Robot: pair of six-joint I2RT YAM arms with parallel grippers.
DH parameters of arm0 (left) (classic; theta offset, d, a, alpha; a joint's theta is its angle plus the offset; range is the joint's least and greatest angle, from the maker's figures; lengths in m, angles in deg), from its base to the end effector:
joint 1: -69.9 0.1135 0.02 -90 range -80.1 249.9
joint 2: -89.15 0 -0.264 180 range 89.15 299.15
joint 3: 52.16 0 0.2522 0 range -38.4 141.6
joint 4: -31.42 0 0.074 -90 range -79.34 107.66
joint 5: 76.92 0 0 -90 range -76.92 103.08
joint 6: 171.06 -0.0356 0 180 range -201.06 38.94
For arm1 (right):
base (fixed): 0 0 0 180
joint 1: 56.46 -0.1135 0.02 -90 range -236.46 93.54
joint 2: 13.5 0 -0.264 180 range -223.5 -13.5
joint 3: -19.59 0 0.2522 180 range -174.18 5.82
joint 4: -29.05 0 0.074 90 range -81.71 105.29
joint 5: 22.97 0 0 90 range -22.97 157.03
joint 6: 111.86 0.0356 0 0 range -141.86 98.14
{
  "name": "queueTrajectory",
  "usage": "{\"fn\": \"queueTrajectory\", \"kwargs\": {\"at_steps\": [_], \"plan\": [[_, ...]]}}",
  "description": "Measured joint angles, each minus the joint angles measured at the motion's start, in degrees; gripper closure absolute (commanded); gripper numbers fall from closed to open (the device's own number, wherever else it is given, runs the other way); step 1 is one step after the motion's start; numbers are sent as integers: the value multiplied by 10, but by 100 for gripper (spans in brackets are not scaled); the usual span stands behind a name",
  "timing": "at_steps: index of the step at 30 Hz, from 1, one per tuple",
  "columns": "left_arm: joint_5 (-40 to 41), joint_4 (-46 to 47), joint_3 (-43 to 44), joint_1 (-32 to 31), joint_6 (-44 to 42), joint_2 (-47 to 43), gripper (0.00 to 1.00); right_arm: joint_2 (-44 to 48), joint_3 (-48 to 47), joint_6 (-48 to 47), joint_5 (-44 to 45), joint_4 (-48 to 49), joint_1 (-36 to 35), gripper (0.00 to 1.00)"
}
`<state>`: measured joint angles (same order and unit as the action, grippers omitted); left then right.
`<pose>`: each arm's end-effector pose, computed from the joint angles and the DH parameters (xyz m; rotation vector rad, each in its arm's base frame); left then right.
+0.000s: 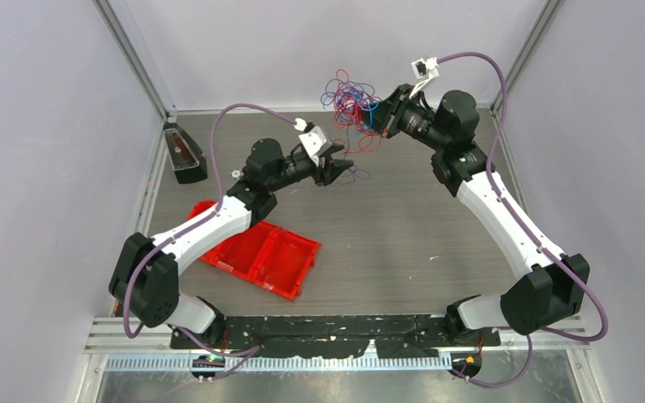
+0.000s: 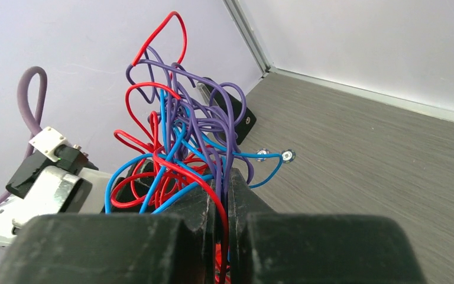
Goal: Untangle the cables
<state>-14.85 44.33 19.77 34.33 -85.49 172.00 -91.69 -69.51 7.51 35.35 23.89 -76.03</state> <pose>0.2670 -0.2114 0.3313 0.9026 1.3163 -0.7998 0.2928 0.1239 0.4301 -0.3436 1.5473 1.0832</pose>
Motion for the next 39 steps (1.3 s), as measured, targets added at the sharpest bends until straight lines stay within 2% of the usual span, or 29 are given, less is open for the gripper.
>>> {"fn": "queueTrajectory", "kwargs": {"at_steps": [3, 6, 12, 16, 18, 19, 29, 31, 34, 39], "plan": [[-2, 10, 11, -6, 9, 8, 57, 1, 5, 4, 2, 0, 3, 94], [-2, 10, 12, -9, 13, 9, 66, 2, 5, 8, 3, 0, 8, 95], [5, 9, 12, -9, 20, 11, 71, 3, 5, 17, 5, 5, 19, 95], [18, 5, 11, -9, 25, 11, 85, 3, 4, 28, 5, 10, 28, 95], [23, 4, 11, -9, 26, 11, 98, 3, 5, 32, 5, 12, 31, 95], [25, 3, 11, -9, 27, 11, 100, 3, 5, 35, 4, 13, 32, 95], [35, -9, 11, -9, 29, 11, 100, 3, 5, 49, 0, 21, 42, 95], [30, -18, 6, -8, 23, 5, 100, 3, 5, 50, -2, 21, 56, 91], [7, -42, -18, -2, 2, -27, 100, 2, 4, 55, -10, 17, 87, 84], [-30, -95, -100, 11, -52, -102, 100, -14, -7, 63, -14, 30, 151, 83]]}}
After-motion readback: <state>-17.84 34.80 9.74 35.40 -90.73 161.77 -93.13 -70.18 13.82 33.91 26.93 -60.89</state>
